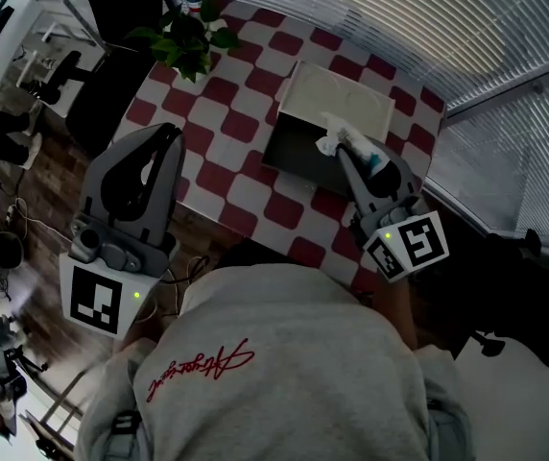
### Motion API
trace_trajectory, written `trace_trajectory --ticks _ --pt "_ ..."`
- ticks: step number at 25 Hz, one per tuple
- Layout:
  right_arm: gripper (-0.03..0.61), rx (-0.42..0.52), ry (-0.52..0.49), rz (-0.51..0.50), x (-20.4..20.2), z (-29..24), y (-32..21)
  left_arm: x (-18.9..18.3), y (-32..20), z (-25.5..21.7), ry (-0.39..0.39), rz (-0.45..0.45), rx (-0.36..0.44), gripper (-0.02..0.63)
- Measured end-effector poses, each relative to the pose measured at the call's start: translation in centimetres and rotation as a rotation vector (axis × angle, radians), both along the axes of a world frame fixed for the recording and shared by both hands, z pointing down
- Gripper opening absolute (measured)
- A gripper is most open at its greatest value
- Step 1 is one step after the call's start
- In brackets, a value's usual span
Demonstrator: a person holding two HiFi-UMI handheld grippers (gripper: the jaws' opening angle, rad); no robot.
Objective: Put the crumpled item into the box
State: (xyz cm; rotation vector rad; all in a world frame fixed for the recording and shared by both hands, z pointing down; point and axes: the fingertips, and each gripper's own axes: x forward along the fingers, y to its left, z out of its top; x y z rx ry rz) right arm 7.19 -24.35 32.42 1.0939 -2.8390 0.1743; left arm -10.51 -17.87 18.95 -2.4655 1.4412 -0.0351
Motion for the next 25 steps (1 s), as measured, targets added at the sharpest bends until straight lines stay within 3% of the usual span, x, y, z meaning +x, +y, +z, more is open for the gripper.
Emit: trace_trajectory --ticks 25 --pt "0.118 -0.066 0.065 0.004 -0.9 4.3 -0.9 -0.7 0.3 0.2 -0.009 -0.024 -0.009 0.026"
